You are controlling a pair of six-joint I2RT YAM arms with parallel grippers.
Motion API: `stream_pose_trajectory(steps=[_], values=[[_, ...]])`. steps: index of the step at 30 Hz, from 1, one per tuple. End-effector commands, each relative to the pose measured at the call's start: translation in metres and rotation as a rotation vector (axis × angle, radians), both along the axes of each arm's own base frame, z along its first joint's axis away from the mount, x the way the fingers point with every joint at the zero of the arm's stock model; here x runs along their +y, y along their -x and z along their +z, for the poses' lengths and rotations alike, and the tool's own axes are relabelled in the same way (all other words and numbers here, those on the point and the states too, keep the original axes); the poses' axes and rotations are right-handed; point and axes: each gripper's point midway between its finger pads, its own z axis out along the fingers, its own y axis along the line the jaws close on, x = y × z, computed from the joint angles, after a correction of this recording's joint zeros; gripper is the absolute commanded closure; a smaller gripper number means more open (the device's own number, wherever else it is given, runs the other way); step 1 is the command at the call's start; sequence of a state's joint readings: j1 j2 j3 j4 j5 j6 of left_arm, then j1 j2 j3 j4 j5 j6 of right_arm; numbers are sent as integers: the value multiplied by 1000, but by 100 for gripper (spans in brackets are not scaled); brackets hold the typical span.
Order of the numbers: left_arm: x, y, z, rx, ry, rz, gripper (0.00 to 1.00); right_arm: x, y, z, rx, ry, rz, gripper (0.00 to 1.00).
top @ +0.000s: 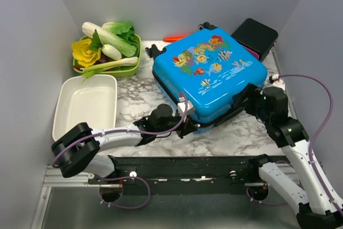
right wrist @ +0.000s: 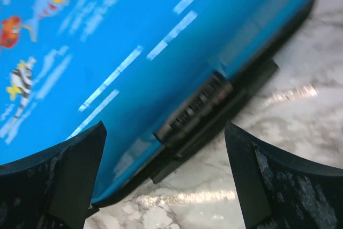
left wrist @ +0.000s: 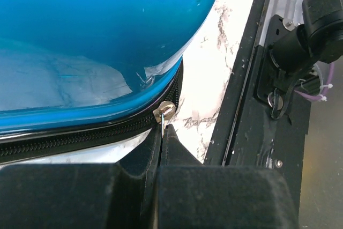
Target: Open, take out, and arrange the luggage
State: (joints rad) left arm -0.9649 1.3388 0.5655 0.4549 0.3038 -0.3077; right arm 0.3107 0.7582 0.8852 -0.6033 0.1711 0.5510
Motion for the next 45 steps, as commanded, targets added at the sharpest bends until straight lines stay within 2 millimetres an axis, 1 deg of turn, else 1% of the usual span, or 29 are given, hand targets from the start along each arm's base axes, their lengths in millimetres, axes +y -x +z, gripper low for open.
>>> stream_pose_trajectory(steps=[1, 2, 3, 4, 5, 7, 9, 10, 12, 16, 20, 23, 26, 27, 28, 29, 30, 31, 32, 33, 35, 36, 38, 39, 40, 41, 42, 43, 45], values=[[-26, -20, 41, -96, 139, -19, 100, -39, 40, -42, 139, -26, -251, 0], [-28, -19, 42, -92, 147, -26, 100, -41, 45, -63, 193, -20, -273, 1], [-31, -20, 45, -97, 158, -32, 100, -42, 47, -73, 216, -28, -294, 1], [-32, -21, 43, -87, 156, -31, 100, -42, 48, -87, 252, -52, -337, 1], [-34, -23, 45, -80, 168, -20, 100, -48, 43, -114, 277, -46, -409, 3], [-33, -24, 44, -76, 173, -8, 100, -46, 32, -118, 266, -84, -454, 8], [-33, -26, 42, -67, 172, 10, 100, -44, 27, -126, 266, -96, -459, 11], [-32, -26, 41, -63, 171, 17, 100, -42, 20, -126, 246, -118, -467, 11], [-30, -27, 39, -49, 181, 34, 100, -42, 21, -142, 282, -117, -486, 13], [-31, -26, 39, -27, 208, 46, 100, -41, 10, -160, 250, -151, -522, 17], [-30, -29, 35, -19, 201, 64, 100, -40, 6, -167, 227, -190, -538, 20], [-30, -35, 35, -16, 200, 99, 100, -45, 14, -183, 263, -177, -570, 31], [-22, -43, 33, -25, 183, 163, 100, -52, 23, -200, 306, -193, -627, 60], [-15, -46, 23, -21, 149, 199, 100, -54, 23, -201, 308, -200, -640, 73], [-10, -51, 23, -23, 133, 240, 100, -57, 24, -203, 310, -193, -655, 81], [1, -64, 17, -39, 96, 327, 100, -64, 24, -204, 308, -191, -680, 91], [12, -71, 4, -32, 35, 394, 100, -68, 24, -204, 308, -192, -691, 99], [20, -74, 2, -36, 11, 433, 100, -72, 25, -205, 311, -182, -695, 99], [33, -84, -2, -53, -19, 513, 100, -81, 25, -203, 305, -189, -726, 99], [45, -87, -12, -46, -62, 559, 100, -84, 26, -205, 312, -192, -731, 99], [65, -99, -12, -48, -80, 657, 100, -98, 28, -204, 308, -189, -767, 99], [85, -111, -18, -40, -107, 737, 100, -100, 28, -203, 306, -190, -767, 99], [105, -123, -17, -26, -108, 820, 100, -110, 29, -202, 306, -177, -786, 99], [117, -130, -19, -9, -117, 859, 100, -110, 29, -201, 303, -177, -784, 99], [136, -145, -17, 1, -106, 925, 100, -111, 30, -201, 305, -167, -778, 99], [147, -152, -17, 2, -110, 960, 100, -120, 31, -200, 303, -170, -813, 99], [155, -159, -14, -2, -111, 989, 100, -122, 31, -199, 299, -167, -818, 99], [174, -171, -13, -19, -128, 1053, 100, -125, 31, -199, 300, -155, -819, 99], [190, -187, -7, -32, -139, 1116, 100, -134, 31, -194, 289, -141, -846, 99]])
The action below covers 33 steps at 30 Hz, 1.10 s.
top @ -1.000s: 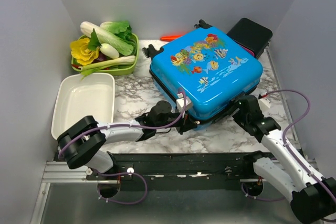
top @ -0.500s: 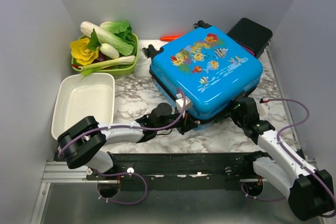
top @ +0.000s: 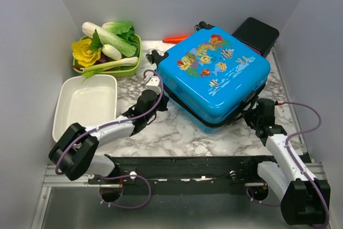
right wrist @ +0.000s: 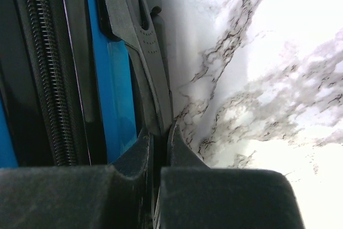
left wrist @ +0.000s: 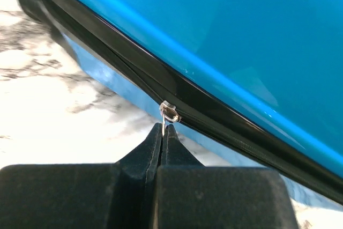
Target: Open, take out, and arrange the luggage
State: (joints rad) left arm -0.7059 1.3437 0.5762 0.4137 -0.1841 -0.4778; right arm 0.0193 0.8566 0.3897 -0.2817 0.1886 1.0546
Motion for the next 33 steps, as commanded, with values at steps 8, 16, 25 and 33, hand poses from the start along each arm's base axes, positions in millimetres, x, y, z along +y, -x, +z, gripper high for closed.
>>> stream_pose_trajectory(steps=[8, 16, 25, 33], values=[[153, -119, -3, -13, -61, 456, 100, -87, 32, -17, 156, 229, -213, 99], [129, -129, 19, -95, 83, 216, 100, -116, 24, -7, 169, 254, -248, 99], [78, -53, -4, -20, 70, 22, 100, -147, 5, 6, 179, 264, -259, 99], [26, 30, -4, 11, 194, -129, 100, -149, 1, 49, 106, 325, -187, 41]])
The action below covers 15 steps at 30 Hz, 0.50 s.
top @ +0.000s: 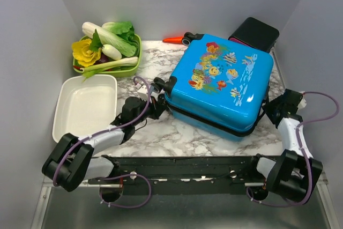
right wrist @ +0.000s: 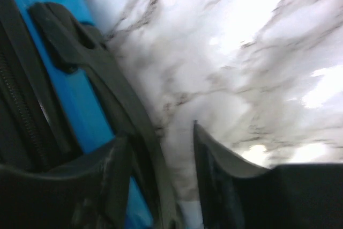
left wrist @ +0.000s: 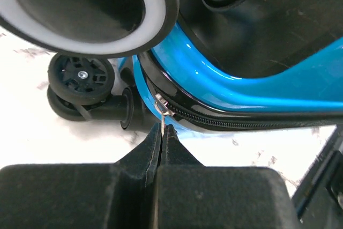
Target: Open, take out, and arrange the luggage
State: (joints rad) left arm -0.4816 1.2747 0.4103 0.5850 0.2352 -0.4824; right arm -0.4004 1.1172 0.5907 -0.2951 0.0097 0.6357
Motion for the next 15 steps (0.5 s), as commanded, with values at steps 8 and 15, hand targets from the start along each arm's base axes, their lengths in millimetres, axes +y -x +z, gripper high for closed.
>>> stream_pose_trajectory(steps=[8, 15], values=[[-21, 53, 1, 9, 108, -34, 100, -22, 43, 129, -157, 373, -67, 9], [-37, 60, 13, 26, 216, -98, 100, 145, -9, 228, -531, 540, 849, 0]])
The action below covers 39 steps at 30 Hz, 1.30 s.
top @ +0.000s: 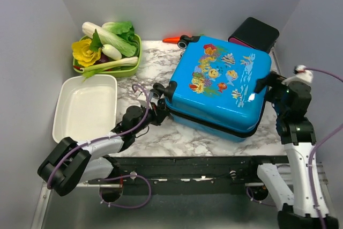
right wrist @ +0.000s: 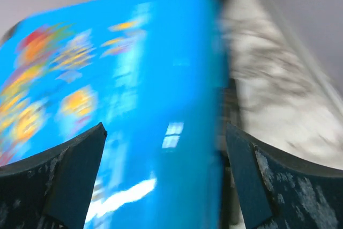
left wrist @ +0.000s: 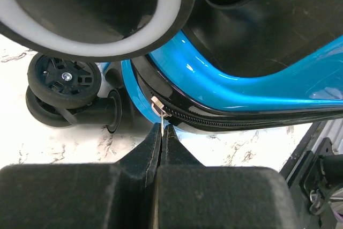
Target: Open, take out, and arrange the luggage
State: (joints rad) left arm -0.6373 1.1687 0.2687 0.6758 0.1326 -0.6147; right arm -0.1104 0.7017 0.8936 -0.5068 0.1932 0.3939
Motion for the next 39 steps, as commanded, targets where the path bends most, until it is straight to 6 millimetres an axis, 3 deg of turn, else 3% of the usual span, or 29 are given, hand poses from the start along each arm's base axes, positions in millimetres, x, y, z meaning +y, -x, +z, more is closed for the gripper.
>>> stream_pose_trajectory(steps=[1, 2, 3, 5, 6, 7, 8, 9, 10, 11, 12, 13, 14, 15, 18, 19, 20, 21, 22, 25, 31, 35, 39], values=[[-14, 15, 11, 9, 119, -72, 100, 136, -17, 46, -130, 269, 733, 0], [-15, 16, 12, 11, 128, -77, 100, 178, -11, 53, -173, 346, 916, 0], [-15, 17, 10, 30, 131, -77, 100, 206, -15, 48, -160, 388, 1041, 0], [-16, 20, 12, 51, 149, -84, 100, 265, 1, 70, -273, 504, 1312, 0], [-16, 21, 14, 54, 159, -87, 100, 288, -8, 50, -220, 532, 1403, 0], [-15, 23, 13, 72, 175, -81, 100, 301, -12, 48, -201, 557, 1434, 0], [-14, 23, 15, 72, 185, -77, 100, 319, -7, 72, -216, 588, 1471, 0], [-14, 25, 14, 82, 184, -79, 100, 332, -12, 61, -156, 605, 1503, 0], [-14, 25, 15, 87, 187, -76, 100, 348, -27, 37, -52, 631, 1511, 0], [-13, 25, 14, 104, 189, -68, 100, 363, -25, 25, 8, 632, 1534, 0], [-12, 25, 12, 117, 186, -61, 100, 374, -31, 40, -16, 637, 1529, 0], [-12, 27, 11, 119, 189, -62, 100, 388, -41, 12, 63, 641, 1553, 0], [-12, 28, 11, 129, 200, -61, 100, 395, -42, 3, 106, 629, 1566, 0], [-11, 28, 13, 124, 211, -59, 100, 403, -49, 18, 76, 623, 1558, 0], [-11, 31, 10, 130, 215, -69, 100, 431, -51, -18, 200, 608, 1631, 0], [-12, 31, 11, 129, 216, -72, 100, 443, -50, -7, 163, 607, 1659, 0], [-12, 31, 11, 130, 215, -72, 100, 453, -48, -30, 228, 617, 1684, 0], [-12, 31, 11, 130, 219, -70, 100, 457, -48, -35, 247, 629, 1685, 0], [-12, 30, 10, 133, 216, -65, 100, 461, -51, -27, 234, 650, 1676, 0], [-13, 29, 7, 135, 213, -65, 100, 461, -46, -50, 331, 655, 1692, 0], [-16, 29, 5, 138, 219, -79, 100, 458, -20, -70, 429, 611, 1787, 0], [-18, 30, 3, 143, 216, -90, 100, 458, -24, -88, 477, 664, 1757, 0], [-18, 31, 1, 146, 215, -94, 100, 456, -46, -96, 477, 742, 1657, 0]])
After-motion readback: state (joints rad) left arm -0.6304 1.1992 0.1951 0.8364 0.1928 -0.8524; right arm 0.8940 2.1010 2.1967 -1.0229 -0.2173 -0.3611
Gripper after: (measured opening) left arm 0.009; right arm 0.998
